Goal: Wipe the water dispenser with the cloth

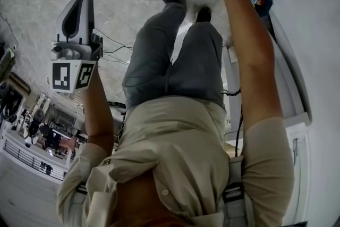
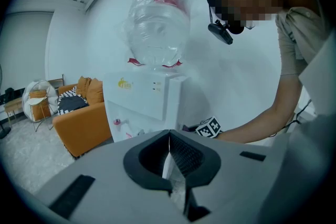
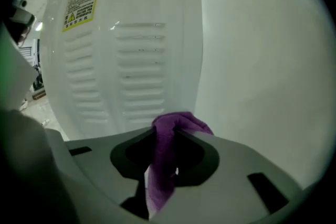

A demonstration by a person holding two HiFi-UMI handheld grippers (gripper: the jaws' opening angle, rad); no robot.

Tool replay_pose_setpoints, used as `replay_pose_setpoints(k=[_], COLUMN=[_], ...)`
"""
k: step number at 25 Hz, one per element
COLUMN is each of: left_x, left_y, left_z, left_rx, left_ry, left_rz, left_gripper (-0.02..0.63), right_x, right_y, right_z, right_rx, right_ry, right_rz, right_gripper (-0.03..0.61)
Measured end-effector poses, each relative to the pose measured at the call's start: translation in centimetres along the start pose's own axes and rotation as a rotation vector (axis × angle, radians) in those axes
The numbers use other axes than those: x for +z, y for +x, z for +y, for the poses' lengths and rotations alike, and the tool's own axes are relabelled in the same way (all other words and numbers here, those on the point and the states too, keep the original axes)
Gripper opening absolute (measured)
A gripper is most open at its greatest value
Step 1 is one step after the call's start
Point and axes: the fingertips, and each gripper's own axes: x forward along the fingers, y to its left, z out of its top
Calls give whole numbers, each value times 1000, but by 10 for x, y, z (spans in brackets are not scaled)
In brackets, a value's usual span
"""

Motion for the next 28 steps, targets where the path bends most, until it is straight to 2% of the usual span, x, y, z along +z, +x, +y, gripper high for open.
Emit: replay_pose_setpoints(k=[7,15,21,28], left_x=[-3,17,51,105], left_y=[9,3,-19,-64], left_z=[-1,-6,-10,2], left_rx=[-16,-16,-9,24], left_ry=[-5,-12,-25,-23], left_rz=[7,-7,-46,-101], left_gripper=[18,18,18,19], right_x=[-15,-26,20,87], right_y=[7,-23,-63,-105], right_z=[41,162,200,184], right_rx=[94,281,360,337], right_ry=[80,160,148,88], right_rz=[35,133,130,103], right_gripper=[95,97,95,94])
